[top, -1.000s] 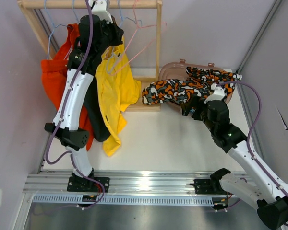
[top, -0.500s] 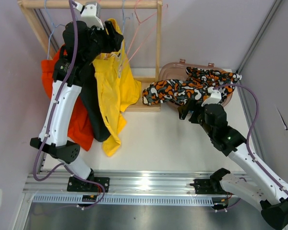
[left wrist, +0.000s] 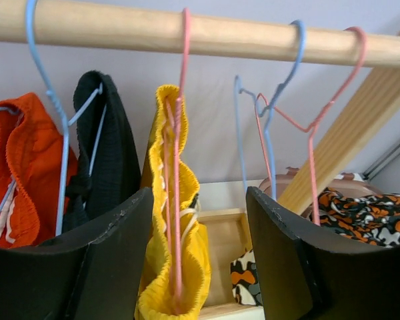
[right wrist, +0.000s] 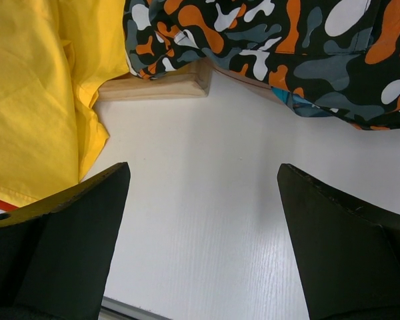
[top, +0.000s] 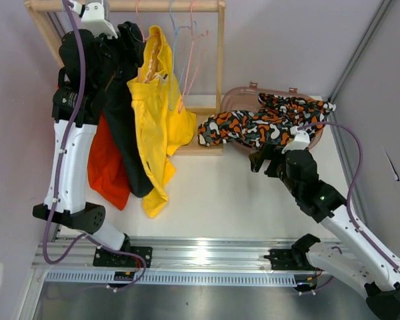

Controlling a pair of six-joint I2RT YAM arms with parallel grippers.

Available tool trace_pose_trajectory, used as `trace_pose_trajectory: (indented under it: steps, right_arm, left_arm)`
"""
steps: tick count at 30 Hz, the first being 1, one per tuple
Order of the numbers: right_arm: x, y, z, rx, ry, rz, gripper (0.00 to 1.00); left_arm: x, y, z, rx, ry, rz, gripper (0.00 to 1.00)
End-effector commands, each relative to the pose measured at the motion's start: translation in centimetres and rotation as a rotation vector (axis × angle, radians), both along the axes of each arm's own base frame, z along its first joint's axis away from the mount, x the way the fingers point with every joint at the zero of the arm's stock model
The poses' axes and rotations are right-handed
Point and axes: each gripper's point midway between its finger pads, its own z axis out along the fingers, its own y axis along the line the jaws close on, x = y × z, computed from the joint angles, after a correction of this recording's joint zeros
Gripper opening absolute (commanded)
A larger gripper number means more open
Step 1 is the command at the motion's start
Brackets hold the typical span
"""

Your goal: Remove the shorts from the hanger

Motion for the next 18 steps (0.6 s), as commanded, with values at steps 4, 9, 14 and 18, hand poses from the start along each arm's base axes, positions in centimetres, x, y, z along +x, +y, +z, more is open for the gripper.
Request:
trace_pose_trajectory:
  steps: [4, 9, 14, 18]
  right_arm:
    - [-0.2, -0.6, 0.0, -0.006, -0.002, -0.026, 0.99]
    - [0.0, -0.5, -0.5, -0.012, 0.009, -0.028, 0.99]
    - [0.0, -0.3, -1.0, -0.009, 0.016, -0.029, 0.99]
    - [0.0, -0.3, -1.4, -0.011, 0.02, -0.031, 0.99]
  left_arm:
    - [2.8, 1.1, -2.0, 0.015, 0.031, 0.015, 0.6]
    - [4.3, -0.3, -3.6, 0.004, 0.07, -0.049, 0.57]
    - [5.4, -1.0, -5.0, 0.0, 0.101, -0.076, 0.55]
    - [6.2, -0.9, -6.2, 0.008, 0.129, -0.059, 0.45]
